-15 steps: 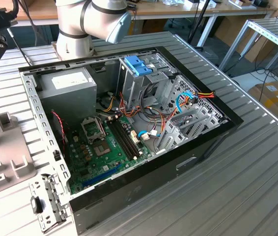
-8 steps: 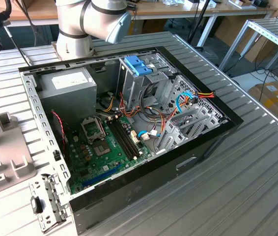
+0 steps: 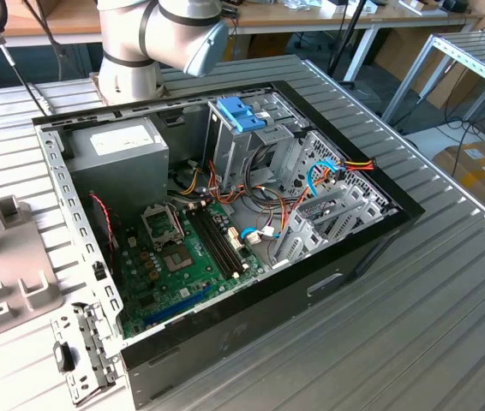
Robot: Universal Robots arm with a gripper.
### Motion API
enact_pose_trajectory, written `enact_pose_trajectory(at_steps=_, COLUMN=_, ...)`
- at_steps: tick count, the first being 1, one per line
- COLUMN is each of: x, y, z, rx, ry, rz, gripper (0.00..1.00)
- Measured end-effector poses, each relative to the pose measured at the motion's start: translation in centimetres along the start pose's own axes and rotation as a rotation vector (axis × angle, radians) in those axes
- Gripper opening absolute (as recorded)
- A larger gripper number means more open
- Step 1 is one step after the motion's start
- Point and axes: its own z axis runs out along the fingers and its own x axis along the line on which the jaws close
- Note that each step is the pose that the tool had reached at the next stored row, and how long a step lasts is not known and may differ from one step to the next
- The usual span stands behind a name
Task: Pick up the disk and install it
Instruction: 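Reach for the disk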
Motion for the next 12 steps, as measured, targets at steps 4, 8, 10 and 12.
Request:
enact_pose_trajectory(at_steps=4, x=0.38, y=-0.03, z=-0.01, rx=0.0, ry=0.0, rz=0.0, gripper=0.11)
enact_pose_trajectory(at_steps=8, x=0.85, y=-0.06, z=-0.02, rx=0.0, ry=0.0, rz=0.0, gripper=0.11)
enact_pose_trajectory(at_steps=10, x=1.07, y=-0.08, z=-0.03, rx=0.0, ry=0.0, rz=0.0, gripper=0.11)
enact_pose_trajectory(at_steps=12, x=1.24, y=-0.09, z=-0.03, rx=0.0, ry=0.0, rz=0.0, gripper=0.11)
